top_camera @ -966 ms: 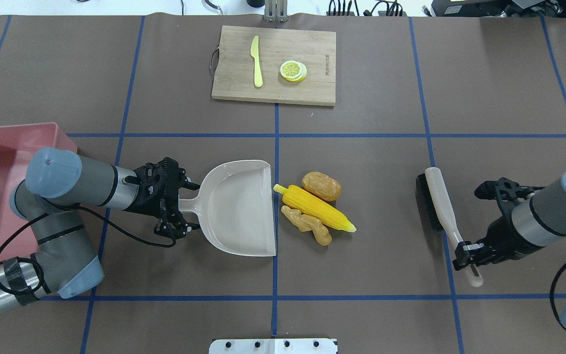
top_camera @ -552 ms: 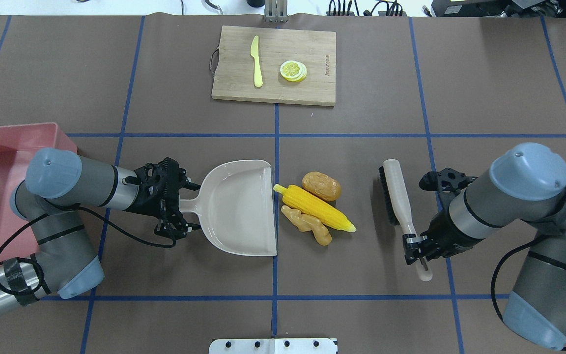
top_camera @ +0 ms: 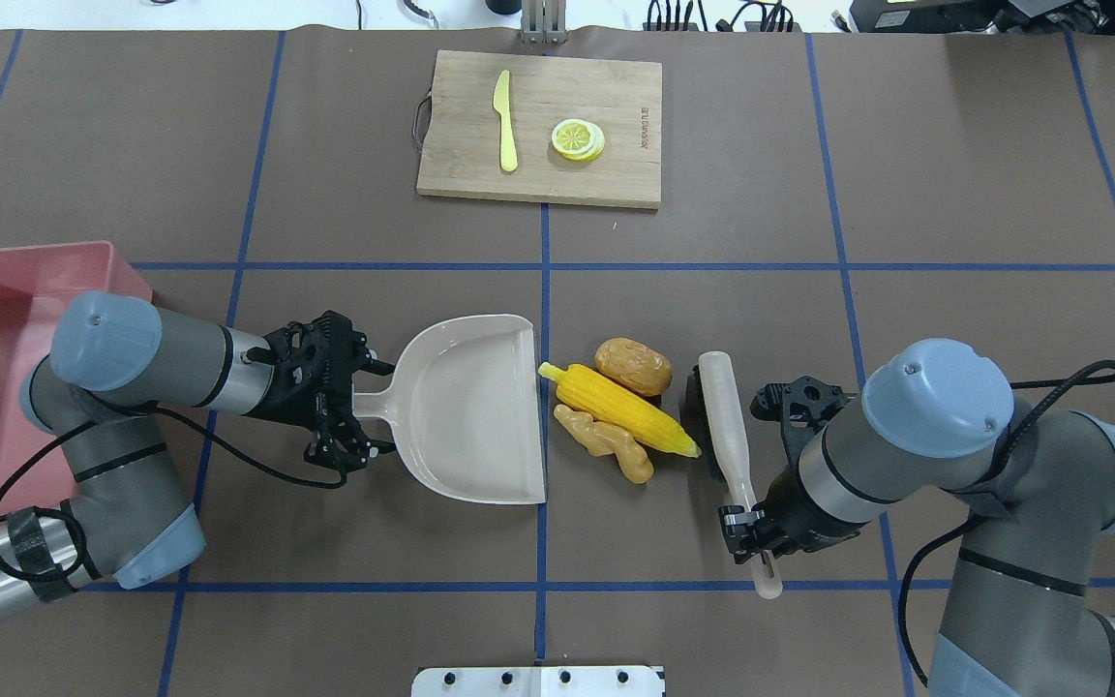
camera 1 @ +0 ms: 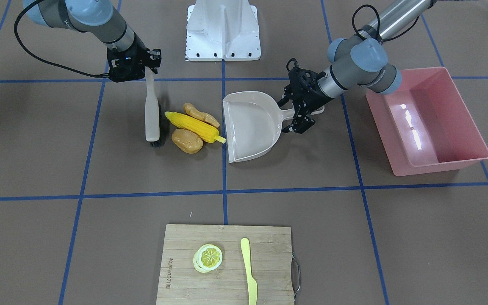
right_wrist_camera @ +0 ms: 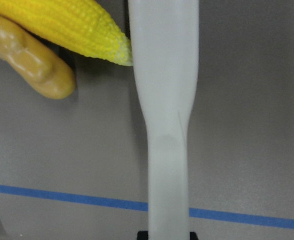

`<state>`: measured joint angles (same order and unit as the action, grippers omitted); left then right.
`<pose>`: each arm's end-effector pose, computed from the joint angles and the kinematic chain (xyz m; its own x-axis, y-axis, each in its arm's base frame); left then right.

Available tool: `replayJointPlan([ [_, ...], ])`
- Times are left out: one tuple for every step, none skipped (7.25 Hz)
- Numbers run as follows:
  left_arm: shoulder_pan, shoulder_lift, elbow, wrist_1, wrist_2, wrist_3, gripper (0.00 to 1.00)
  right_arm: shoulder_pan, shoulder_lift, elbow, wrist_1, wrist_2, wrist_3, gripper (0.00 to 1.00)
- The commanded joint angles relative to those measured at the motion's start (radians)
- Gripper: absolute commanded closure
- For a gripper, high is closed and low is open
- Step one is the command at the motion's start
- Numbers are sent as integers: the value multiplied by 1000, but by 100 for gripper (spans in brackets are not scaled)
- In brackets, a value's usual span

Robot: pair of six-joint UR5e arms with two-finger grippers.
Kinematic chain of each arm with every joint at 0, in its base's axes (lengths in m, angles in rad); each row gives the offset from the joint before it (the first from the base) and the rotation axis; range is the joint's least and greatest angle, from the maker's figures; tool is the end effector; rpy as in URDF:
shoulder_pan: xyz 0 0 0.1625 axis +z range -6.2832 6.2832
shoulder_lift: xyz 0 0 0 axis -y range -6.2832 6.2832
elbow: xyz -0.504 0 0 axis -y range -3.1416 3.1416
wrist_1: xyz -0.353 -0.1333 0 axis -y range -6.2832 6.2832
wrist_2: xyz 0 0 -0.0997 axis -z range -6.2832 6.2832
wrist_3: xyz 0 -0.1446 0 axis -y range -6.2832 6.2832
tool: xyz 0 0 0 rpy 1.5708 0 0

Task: Sweep and dump trash into bin
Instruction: 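Sweep the corn and ginger into the dustpan with the right gripper's brush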

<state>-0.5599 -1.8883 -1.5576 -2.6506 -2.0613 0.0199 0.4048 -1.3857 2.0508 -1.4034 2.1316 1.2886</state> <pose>0.5059 -0.3941 0.4612 0.0731 0.9950 -0.0679 -0.1587 0.0788 0.9842 -0.4633 -0.2599 0.4487 0.5864 -0.0053 0.8100 0.1992 0.9702 -0.1378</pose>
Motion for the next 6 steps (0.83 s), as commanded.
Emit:
replayJointPlan([
  [0, 0, 2, 0, 1, 0, 3, -55, 97, -26, -58, -48, 40, 100],
  [2, 0, 2, 0, 1, 0, 3, -61, 147, -47, -89, -51, 40, 100],
  [2, 0, 4, 0, 1, 2, 3, -73, 186, -69, -95, -53, 53, 100],
  [3, 0, 5, 0, 1, 2, 3, -87, 223, -90, -95, -55, 78, 100],
  [6, 0, 8, 0, 1, 2, 3, -110, 250, -104, -97, -77, 92, 100],
  [8, 0, 8, 0, 1, 2, 3, -129, 269, -119, -95, -96, 96, 100],
])
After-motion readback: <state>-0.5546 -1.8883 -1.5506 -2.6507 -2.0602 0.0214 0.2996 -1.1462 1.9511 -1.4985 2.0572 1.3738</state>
